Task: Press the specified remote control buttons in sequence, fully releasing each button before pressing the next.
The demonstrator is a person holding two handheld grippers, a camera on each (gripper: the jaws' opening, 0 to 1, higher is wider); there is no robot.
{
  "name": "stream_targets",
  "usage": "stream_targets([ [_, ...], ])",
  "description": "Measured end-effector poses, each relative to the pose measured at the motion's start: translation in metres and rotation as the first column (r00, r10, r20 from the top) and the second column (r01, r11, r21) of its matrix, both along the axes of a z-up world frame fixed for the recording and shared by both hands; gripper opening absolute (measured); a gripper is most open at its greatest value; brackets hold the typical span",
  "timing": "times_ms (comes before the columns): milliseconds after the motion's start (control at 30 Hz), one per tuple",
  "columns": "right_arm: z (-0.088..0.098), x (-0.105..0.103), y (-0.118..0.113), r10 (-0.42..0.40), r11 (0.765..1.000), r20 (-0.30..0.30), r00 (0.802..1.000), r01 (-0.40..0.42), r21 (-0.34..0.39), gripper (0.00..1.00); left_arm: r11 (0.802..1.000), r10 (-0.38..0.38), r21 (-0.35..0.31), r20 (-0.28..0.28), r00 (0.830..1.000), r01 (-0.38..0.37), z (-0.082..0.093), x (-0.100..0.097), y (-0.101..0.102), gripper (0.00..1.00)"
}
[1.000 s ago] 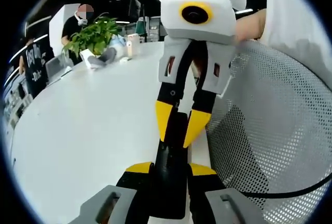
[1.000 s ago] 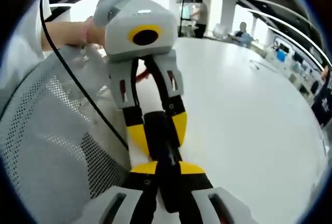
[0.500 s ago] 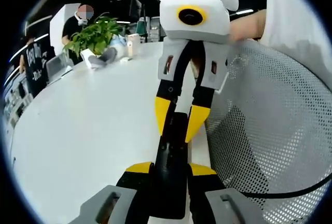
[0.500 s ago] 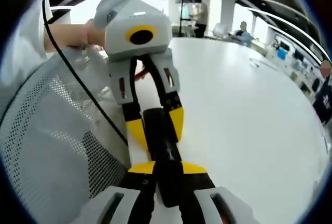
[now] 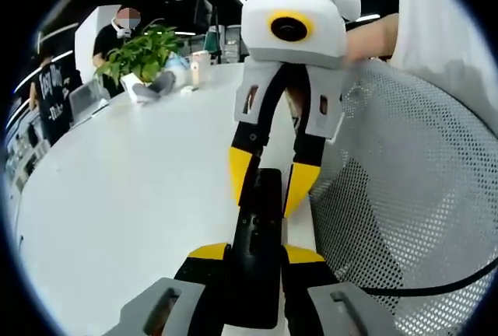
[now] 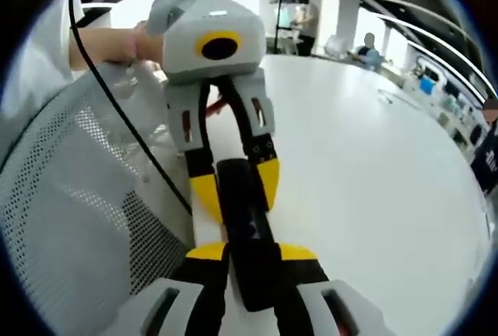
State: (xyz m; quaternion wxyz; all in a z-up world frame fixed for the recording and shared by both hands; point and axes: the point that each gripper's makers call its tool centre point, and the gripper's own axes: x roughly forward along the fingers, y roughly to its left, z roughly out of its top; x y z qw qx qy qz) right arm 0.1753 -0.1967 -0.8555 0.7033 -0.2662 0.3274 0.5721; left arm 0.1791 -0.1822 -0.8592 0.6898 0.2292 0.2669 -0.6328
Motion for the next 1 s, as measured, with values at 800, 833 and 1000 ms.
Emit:
stream_targets([
  [800,-0.008,0.002,-0.01,0.039,0.999,0.01,0.999,-0.038,-0.027,0.23,1.0,0.008,-0.007,0.0,1.0,-0.008,0.0,0.0,0.0,0.25],
  [833,-0.008,0.002,-0.011,0.03,0.999,0.002,1.0,-0.03,-0.023,0.23,1.0,0.008,-0.007,0.0,1.0,-0.008,0.0,0.0,0.0,0.25],
  [1000,-0.008,0.002,-0.011,0.025,1.0,-0.003,1.0,-0.025,-0.015,0.23,1.0,0.011,-0.008,-0.001,1.0,-0.011,0.0,0.0,-0.001,0.25],
])
